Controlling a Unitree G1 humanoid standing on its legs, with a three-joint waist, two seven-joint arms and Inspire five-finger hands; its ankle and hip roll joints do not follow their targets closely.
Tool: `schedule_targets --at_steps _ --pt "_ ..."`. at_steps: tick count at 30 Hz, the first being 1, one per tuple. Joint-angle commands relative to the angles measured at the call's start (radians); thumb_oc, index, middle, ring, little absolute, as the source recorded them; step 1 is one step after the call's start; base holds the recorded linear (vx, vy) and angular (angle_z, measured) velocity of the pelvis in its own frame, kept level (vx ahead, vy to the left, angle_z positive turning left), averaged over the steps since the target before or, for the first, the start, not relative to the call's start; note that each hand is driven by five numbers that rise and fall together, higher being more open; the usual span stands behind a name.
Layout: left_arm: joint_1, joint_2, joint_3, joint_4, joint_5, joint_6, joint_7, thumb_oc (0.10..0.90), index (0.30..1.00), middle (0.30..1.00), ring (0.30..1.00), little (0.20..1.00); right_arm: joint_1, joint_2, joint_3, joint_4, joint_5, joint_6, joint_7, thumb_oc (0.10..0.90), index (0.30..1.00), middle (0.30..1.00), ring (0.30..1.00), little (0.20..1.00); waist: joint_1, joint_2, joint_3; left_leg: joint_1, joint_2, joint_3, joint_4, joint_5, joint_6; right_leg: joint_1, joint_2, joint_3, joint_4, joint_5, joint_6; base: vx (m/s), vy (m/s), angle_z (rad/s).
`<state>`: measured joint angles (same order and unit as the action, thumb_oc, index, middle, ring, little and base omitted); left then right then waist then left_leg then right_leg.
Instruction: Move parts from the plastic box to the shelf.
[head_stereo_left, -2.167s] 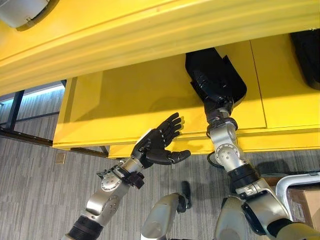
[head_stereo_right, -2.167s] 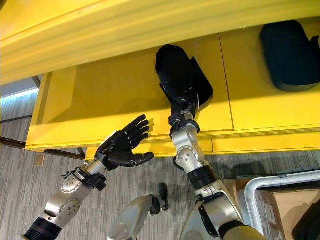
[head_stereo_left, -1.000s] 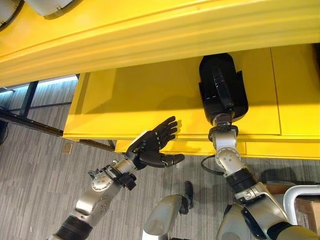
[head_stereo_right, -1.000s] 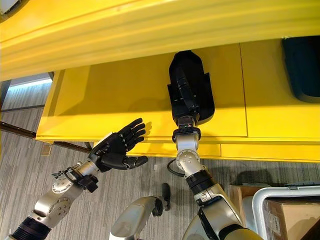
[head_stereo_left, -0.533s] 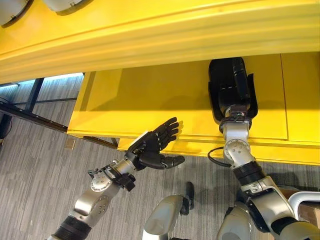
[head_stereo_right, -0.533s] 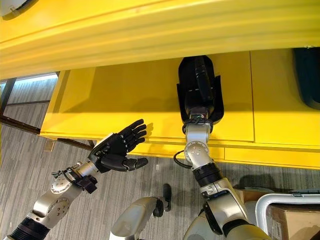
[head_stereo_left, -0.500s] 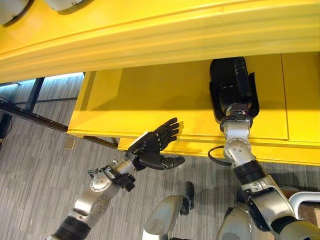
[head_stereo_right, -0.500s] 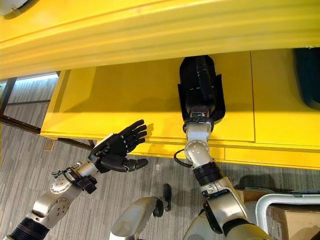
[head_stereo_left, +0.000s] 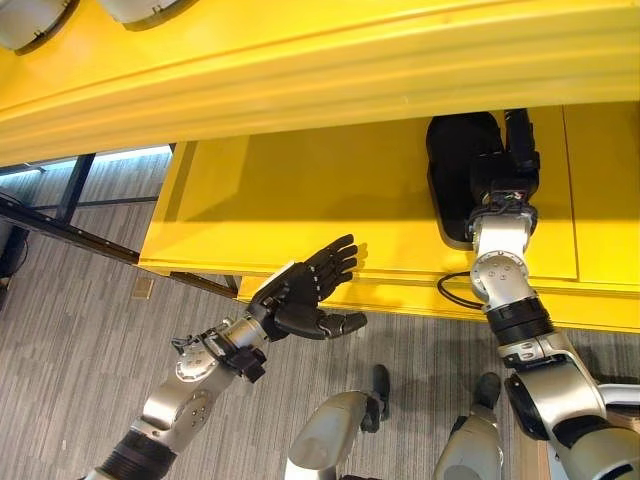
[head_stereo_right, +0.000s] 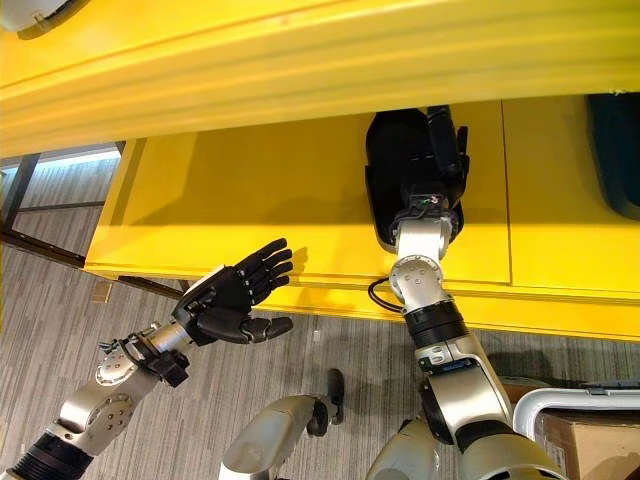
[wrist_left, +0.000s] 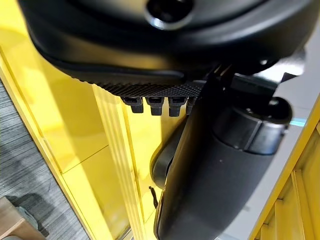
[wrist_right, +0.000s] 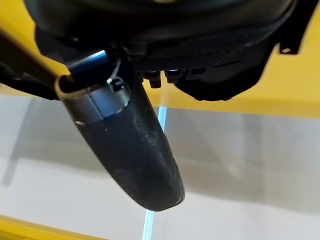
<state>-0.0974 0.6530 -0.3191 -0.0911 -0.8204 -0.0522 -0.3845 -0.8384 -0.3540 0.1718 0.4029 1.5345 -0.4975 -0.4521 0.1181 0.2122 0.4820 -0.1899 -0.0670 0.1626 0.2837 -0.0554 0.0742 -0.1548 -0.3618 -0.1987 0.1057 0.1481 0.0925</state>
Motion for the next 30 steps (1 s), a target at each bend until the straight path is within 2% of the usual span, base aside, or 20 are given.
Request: schedule_targets --at_steps 1,11,15,20,26,30 --pt "-0.008 0.032 0.007 -0.182 -0.058 -0.088 -0.038 0.9 1.0 1.0 1.0 1.0 -0.209 -0.051 0.004 -0.011 -0.083 0.0 0.036 0.9 1.0 1.0 1.0 1.0 0.039 0.035 -0.068 0.035 -0.04 -0.04 -0.046 -0.087 0.023 0.04 -0.051 -0.039 0.12 -0.076 0.008 0.0 0.0 0.0" --pt "-0.011 0.037 -0.004 -0.197 -0.061 -0.084 -0.042 0.9 1.0 1.0 1.0 1.0 -0.228 -0.088 -0.015 0.013 -0.054 -0.005 0.028 0.9 1.0 1.0 1.0 1.0 0.03 0.036 -0.059 0.036 -0.038 -0.03 -0.036 -0.093 0.025 0.031 -0.051 -0.035 0.135 -0.079 0.006 0.0 -0.011 0.0" --pt "-0.014 0.046 -0.005 -0.207 -0.07 -0.081 -0.038 0.9 1.0 1.0 1.0 1.0 -0.231 -0.097 -0.016 0.026 -0.095 0.014 0.013 0.9 1.0 1.0 1.0 1.0 0.026 0.039 -0.053 0.037 -0.037 -0.023 -0.033 -0.094 0.025 0.027 -0.052 -0.032 0.137 -0.077 0.004 0.0 0.0 0.0" --pt "-0.018 0.053 -0.002 -0.208 -0.087 -0.085 -0.038 0.9 1.0 1.0 1.0 1.0 -0.235 -0.109 -0.018 0.029 -0.109 0.012 0.069 0.9 1.0 1.0 1.0 1.0 0.022 0.037 -0.048 0.035 -0.035 -0.021 -0.023 -0.1 0.025 0.024 -0.051 -0.028 0.145 -0.081 0.001 0.0 0.0 0.0" --pt "0.0 0.047 0.017 -0.224 -0.076 -0.086 -0.037 0.9 1.0 1.0 1.0 1.0 -0.186 -0.113 -0.006 -0.126 -0.175 -0.046 0.05 0.9 1.0 1.0 1.0 1.0 0.01 0.026 -0.049 0.04 -0.027 -0.014 -0.032 -0.097 0.023 0.02 -0.042 -0.022 0.145 -0.083 0.004 -0.01 -0.017 0.0" --pt "0.016 0.042 0.029 -0.235 -0.063 -0.092 -0.039 0.9 1.0 1.0 1.0 1.0 -0.143 -0.111 0.008 -0.238 -0.28 -0.064 0.01 0.9 1.0 1.0 1.0 1.0 0.001 0.021 -0.047 0.04 -0.023 -0.01 -0.035 -0.094 0.022 0.014 -0.034 -0.014 0.148 -0.085 0.003 -0.05 -0.036 -0.04"
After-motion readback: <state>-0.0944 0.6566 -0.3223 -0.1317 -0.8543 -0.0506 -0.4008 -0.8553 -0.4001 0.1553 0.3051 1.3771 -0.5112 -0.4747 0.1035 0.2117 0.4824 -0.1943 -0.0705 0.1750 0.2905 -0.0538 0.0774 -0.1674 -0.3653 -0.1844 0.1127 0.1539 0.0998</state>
